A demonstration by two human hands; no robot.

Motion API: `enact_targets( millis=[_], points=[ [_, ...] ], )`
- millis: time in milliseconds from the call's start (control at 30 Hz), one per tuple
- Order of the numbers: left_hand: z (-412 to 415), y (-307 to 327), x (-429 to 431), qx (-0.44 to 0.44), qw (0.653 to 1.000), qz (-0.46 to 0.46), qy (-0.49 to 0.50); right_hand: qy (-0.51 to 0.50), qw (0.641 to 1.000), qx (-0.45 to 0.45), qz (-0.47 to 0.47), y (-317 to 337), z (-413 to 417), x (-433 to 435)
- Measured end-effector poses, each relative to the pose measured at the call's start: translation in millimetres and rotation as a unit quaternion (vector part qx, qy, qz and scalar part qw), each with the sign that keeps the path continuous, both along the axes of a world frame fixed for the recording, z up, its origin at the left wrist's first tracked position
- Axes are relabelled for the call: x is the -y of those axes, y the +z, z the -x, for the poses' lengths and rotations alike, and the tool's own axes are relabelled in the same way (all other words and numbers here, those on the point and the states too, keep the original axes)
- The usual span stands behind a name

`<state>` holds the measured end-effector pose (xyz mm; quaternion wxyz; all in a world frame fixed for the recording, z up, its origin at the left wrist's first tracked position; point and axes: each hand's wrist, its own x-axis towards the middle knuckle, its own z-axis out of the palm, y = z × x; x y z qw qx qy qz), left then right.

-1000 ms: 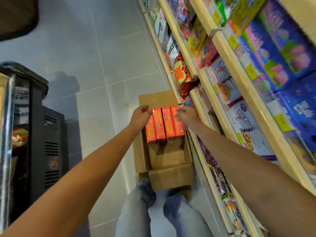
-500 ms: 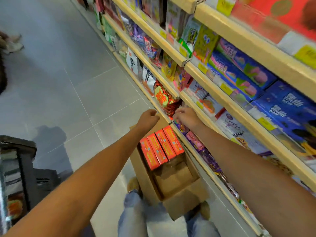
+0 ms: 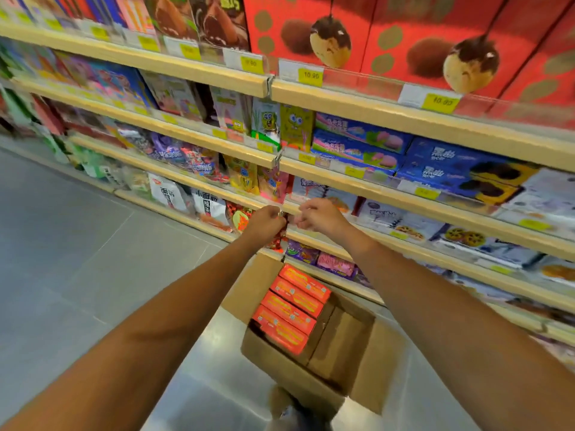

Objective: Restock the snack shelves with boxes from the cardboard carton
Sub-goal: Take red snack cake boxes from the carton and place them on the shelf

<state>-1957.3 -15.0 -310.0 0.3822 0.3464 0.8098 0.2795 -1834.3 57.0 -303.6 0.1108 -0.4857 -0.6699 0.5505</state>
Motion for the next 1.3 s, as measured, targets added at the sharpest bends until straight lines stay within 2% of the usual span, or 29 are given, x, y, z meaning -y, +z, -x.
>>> enact_targets(
  millis=[200,400,500,600,700,833,1000,1133,1300],
  points=[
    [-19.3,1.7,-0.2,0.021,0.998,0.002,-0.066,-0.069,0.997,0.024,-0.028,7.8,-37.8,16.5],
    [-46.0,-25.1,41.6,0.025,0.988,0.036,-0.147,-0.145,0.989,0.011,0.031,-19.5,-82.6,68.9],
    [-65.3,-39.6,71.5,-0.003,0.978,0.038,-0.207,-0.176,0.983,0.03,0.032,-37.8,-103.5,107.5],
    [-83.2,-37.4,96.2,0.016,0.975,0.029,-0.218,-0.19,0.98,0.047,0.041,-39.8,-119.6,145.2],
    [-92.7,-27.7,104.7,0.022,0.973,0.008,-0.231,-0.205,0.977,0.027,0.045,-28.1,-125.5,164.8],
    [-99.1,-7.4,106.9,0.042,0.969,-0.022,-0.243,-0.238,0.971,-0.005,0.016,-6.4,-126.5,172.2],
    [-83.3,-1.7,98.0,0.03,0.961,-0.02,-0.273,-0.228,0.974,0.009,-0.001,0.1,-108.9,163.9],
    [-51.4,-19.6,81.1,0.039,0.959,-0.003,-0.281,-0.24,0.97,0.035,0.012,-22.9,-86.5,151.7],
    [-5.8,-66.3,57.9,0.02,0.948,0.05,-0.313,-0.255,0.962,0.062,0.075,-75.7,-51.1,131.4]
  ],
)
